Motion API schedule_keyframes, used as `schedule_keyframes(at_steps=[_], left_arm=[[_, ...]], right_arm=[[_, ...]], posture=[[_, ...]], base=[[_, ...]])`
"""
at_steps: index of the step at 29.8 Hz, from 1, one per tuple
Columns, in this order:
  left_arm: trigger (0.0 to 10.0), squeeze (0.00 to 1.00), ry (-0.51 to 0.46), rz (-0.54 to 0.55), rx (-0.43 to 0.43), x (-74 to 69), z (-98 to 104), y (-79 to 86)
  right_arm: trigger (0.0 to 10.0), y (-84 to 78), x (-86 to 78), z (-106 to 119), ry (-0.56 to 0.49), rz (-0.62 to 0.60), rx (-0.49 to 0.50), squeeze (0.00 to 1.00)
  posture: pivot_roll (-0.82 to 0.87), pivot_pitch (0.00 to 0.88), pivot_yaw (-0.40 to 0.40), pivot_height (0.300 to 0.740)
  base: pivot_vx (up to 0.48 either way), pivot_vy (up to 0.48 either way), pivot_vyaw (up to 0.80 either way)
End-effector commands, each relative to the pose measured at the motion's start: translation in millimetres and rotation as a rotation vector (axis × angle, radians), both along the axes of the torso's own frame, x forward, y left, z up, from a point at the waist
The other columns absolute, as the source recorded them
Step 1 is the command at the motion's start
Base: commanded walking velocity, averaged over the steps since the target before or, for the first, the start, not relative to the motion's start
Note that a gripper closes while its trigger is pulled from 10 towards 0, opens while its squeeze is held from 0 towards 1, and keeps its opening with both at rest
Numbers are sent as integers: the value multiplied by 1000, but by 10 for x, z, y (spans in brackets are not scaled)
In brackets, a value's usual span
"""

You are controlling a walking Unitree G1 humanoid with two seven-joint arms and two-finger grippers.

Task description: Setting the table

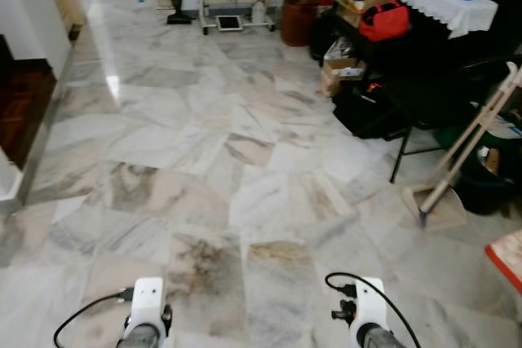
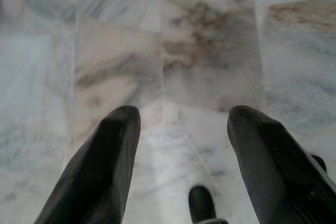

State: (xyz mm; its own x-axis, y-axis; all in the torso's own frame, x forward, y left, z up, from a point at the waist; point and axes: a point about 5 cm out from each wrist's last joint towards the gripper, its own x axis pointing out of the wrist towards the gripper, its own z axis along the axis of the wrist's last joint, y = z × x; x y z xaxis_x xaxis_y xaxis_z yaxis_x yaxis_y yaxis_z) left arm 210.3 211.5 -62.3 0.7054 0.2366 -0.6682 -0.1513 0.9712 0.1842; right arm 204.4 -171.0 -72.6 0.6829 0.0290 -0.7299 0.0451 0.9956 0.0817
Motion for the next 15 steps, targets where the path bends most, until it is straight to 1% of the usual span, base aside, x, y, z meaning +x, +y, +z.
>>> schedule_keyframes(at_steps=[1,15], left_arm=[[10000,0,12,-21,-15,6,-20,-106],[10000,0,10,-12,-19,-13,-31,-121]], right_arm=[[10000,-76,-28,-8,7,-12,-13,0],[10000,-73,2,8,2,2,-16,0]], posture=[[42,0,-48,740],[52,0,-62,740]], base=[[0,0,-800],[0,0,-800]])
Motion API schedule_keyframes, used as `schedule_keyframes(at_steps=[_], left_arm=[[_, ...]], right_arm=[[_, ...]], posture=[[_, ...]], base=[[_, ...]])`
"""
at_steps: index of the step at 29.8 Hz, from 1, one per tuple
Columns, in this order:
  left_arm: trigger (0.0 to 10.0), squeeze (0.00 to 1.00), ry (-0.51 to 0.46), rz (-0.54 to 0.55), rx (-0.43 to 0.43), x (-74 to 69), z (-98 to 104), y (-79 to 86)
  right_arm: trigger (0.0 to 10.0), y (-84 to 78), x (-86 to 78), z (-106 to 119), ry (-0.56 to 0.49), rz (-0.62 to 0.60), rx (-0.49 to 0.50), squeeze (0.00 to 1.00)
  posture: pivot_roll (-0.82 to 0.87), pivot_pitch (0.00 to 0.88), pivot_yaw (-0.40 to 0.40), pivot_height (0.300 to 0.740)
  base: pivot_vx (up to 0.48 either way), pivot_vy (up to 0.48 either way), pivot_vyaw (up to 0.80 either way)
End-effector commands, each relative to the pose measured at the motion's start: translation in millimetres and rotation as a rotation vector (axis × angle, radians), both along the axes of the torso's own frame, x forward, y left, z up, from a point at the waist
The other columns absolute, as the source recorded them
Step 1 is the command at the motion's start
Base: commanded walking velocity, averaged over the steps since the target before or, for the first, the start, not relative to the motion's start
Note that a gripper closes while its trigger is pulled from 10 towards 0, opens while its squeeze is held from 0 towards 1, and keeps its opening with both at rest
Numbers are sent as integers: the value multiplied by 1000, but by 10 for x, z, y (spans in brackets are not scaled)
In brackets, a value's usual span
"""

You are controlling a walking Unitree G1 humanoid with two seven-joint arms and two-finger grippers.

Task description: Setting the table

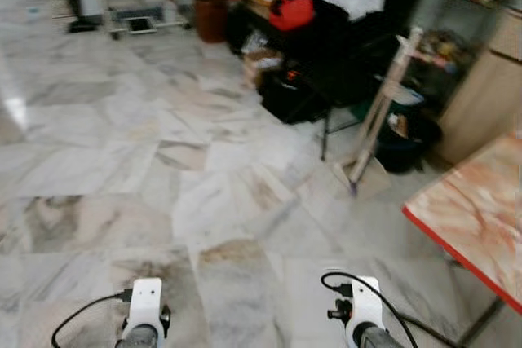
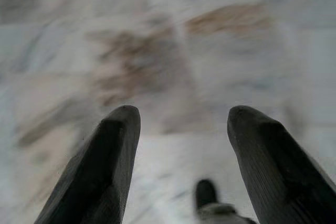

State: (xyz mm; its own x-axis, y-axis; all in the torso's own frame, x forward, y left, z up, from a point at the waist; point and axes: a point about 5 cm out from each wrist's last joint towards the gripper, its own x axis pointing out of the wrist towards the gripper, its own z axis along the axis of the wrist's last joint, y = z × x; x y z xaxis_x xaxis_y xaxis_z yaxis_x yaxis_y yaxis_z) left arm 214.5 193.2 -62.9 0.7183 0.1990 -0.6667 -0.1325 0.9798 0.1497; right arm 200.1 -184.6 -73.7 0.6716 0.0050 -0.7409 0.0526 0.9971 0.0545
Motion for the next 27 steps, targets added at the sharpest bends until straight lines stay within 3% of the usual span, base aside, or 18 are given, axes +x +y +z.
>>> schedule_keyframes(at_steps=[1,27], left_arm=[[10000,0,23,9,15,-54,-25,62],[10000,0,25,-10,0,-60,-32,43]], right_arm=[[10000,63,45,18,-13,9,11,0],[10000,31,0,-4,-2,-21,8,0]], posture=[[52,0,-62,740],[40,0,-47,740]], base=[[0,0,-800],[0,0,-800]])
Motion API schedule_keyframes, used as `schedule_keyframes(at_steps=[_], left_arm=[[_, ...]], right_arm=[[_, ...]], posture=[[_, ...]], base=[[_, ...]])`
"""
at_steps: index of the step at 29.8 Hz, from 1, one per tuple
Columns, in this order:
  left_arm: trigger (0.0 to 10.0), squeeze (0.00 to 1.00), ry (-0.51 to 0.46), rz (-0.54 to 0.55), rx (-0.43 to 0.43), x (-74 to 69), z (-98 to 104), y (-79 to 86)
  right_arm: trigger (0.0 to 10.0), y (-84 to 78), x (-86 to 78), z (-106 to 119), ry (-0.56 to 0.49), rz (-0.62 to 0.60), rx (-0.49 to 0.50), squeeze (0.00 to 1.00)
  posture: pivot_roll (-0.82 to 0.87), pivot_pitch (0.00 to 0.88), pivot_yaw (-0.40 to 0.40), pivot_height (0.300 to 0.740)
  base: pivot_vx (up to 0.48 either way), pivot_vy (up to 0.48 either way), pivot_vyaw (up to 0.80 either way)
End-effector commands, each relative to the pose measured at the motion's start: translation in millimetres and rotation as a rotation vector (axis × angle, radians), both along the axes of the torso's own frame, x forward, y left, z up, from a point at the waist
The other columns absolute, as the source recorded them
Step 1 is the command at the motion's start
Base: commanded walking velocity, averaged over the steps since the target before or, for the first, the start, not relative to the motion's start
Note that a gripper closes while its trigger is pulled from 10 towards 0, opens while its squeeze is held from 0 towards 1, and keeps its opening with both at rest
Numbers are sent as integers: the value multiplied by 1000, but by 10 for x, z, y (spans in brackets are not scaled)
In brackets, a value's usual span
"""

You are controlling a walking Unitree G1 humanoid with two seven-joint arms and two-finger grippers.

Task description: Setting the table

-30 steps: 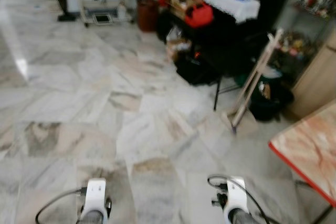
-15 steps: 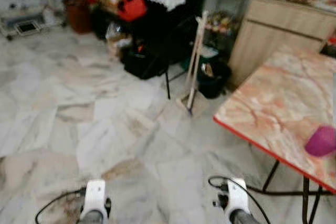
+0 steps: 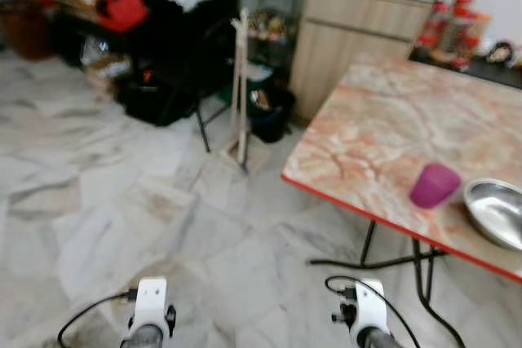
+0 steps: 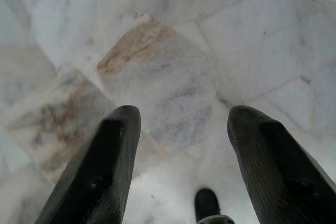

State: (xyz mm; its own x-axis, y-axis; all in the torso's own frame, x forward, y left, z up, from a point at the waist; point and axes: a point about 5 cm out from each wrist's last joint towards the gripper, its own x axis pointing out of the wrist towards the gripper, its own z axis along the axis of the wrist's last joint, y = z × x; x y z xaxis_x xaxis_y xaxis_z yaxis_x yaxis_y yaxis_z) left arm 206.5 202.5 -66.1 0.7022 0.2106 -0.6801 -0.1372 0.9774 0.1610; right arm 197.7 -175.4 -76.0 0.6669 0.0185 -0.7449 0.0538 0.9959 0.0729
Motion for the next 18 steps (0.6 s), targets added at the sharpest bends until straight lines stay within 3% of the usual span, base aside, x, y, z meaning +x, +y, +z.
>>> schedule_keyframes(at_steps=[1,18], left_arm=[[10000,0,3,-19,-9,20,0,-52],[10000,0,9,-45,2,0,-5,-18]], right_arm=[[10000,-62,25,19,-8,-21,-12,0],[10000,-70,12,14,-6,-31,-13,0]], posture=[[40,0,-47,740],[48,0,-39,740]], base=[[0,0,-800],[0,0,-800]])
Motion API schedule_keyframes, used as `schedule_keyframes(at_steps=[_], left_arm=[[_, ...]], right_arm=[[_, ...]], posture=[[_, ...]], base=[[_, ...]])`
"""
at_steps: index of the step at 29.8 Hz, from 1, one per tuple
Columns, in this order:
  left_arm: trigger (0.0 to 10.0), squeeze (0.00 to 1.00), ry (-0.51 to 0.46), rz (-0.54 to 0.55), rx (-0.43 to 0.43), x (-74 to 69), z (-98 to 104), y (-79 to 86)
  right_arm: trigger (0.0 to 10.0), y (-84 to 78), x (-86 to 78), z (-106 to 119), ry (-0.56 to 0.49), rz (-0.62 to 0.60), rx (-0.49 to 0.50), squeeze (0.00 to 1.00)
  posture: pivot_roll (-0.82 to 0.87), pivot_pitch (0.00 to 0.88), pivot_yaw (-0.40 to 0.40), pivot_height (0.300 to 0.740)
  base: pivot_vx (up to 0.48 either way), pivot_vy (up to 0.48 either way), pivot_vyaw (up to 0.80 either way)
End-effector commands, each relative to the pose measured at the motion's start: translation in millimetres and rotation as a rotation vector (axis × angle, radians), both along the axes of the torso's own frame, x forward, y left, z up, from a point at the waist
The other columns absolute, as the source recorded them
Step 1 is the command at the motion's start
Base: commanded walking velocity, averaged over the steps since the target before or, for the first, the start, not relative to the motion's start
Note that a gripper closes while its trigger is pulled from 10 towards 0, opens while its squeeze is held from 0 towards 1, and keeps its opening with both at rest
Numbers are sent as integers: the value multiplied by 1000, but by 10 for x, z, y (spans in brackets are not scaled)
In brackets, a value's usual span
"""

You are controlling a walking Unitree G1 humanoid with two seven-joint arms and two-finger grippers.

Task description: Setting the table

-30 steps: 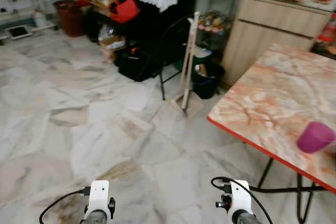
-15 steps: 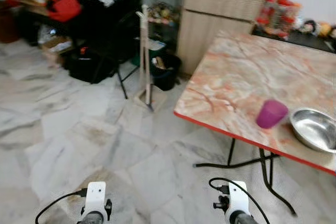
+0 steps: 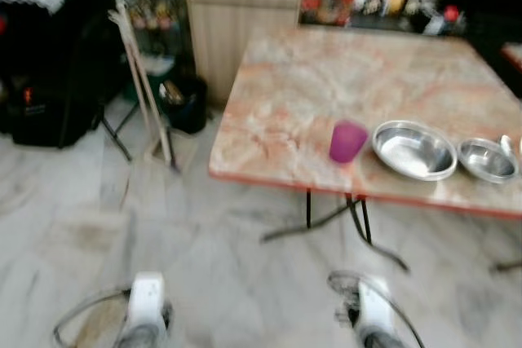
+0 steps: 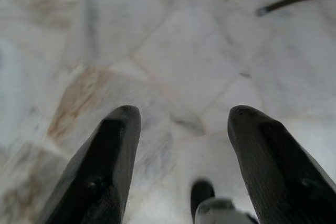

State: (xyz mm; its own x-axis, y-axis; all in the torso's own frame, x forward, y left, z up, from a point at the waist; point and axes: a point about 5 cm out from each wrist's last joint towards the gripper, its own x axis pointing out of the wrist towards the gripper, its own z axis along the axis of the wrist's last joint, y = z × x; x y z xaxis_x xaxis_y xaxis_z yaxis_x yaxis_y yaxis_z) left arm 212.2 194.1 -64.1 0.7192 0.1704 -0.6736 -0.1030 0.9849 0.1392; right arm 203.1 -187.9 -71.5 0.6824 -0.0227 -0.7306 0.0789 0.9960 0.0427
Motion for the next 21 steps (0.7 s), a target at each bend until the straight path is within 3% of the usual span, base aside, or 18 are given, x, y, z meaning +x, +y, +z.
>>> schedule_keyframes(at_steps=[1,4,15,21], left_arm=[[10000,0,23,-9,22,-59,-26,64],[10000,0,25,-17,21,-62,-29,56],[10000,0,17,-67,12,28,8,-10],[10000,0,14,-83,11,55,21,-23]], right_arm=[[10000,59,-45,-33,16,-5,20,0],[10000,76,-48,-36,15,-3,24,0],[10000,130,11,-8,-12,-31,36,0],[10000,110,-53,-40,2,-57,38,0]], posture=[[48,0,-37,740],[50,0,-35,740],[39,0,-5,740],[37,0,5,740]], base=[[0,0,-800],[0,0,-800],[0,0,0],[0,0,0]])
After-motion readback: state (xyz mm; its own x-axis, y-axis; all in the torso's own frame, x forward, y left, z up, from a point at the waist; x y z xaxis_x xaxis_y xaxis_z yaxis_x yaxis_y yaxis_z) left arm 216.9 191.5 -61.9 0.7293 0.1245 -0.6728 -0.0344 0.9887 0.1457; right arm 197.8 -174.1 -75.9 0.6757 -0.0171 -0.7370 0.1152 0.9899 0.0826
